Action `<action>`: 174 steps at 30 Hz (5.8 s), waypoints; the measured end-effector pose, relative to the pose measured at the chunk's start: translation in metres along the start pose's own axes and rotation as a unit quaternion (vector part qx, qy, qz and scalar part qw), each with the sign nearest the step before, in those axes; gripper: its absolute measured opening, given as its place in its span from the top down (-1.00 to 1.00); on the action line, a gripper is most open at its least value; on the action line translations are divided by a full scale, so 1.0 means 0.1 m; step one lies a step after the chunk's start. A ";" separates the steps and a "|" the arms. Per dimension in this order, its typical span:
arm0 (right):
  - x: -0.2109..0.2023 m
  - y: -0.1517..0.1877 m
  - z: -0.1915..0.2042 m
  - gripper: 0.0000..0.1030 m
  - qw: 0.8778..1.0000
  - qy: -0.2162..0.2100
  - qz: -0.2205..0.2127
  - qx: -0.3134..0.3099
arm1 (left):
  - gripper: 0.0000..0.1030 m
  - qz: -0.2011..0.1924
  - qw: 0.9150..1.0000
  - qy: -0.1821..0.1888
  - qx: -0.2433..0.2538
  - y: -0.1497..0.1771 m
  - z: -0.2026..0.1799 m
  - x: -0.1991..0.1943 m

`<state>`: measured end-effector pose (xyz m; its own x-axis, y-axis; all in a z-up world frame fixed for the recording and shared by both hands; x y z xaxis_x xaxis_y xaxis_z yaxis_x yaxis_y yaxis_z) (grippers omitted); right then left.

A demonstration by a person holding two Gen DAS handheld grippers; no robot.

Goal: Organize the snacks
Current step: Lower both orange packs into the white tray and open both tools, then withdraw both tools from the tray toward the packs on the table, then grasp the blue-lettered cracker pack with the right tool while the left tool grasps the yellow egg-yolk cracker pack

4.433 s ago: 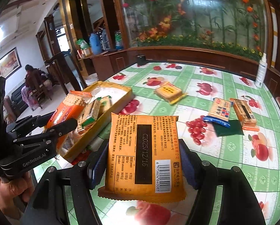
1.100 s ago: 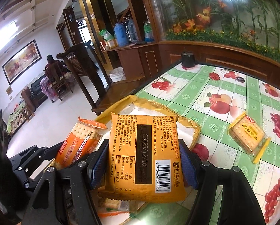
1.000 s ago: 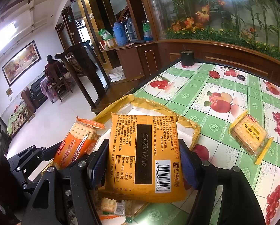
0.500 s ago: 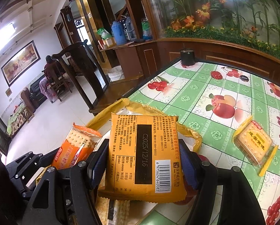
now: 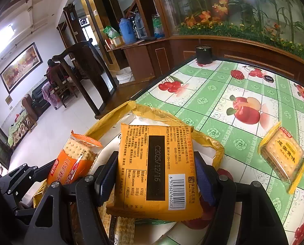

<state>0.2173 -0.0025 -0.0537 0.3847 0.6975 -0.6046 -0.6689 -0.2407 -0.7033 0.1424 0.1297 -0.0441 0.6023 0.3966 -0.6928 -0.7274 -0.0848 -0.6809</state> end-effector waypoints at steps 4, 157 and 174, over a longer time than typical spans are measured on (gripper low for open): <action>0.04 0.01 -0.01 -0.37 1.000 0.001 0.006 0.000 | -0.25 0.015 1.000 0.000 -0.006 0.00 0.02 0.06; -1.81 0.83 -2.26 -0.13 0.968 0.205 -0.033 0.142 | -0.94 0.034 0.990 0.120 0.073 -1.15 -3.10 0.39; -1.92 0.79 -2.23 0.50 0.970 0.186 -0.048 0.147 | -0.31 0.013 0.990 0.135 0.041 -0.81 -2.81 0.21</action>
<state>0.2320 -0.3060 -0.0763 0.6197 0.4029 -0.6735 -0.7507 0.0542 -0.6584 0.3068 -0.1122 -0.0705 0.6408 0.1346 -0.7558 -0.7616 -0.0120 -0.6479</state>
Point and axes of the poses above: each gripper's, at about its wrist camera, not at the fingertips, and x roughly the way its jaws point, z to its left, y to its underside, the point moved 2 cm from there along x, roughly the way its jaws point, and after that the axes turned 12 degrees about -y, right-handed, at the moved point
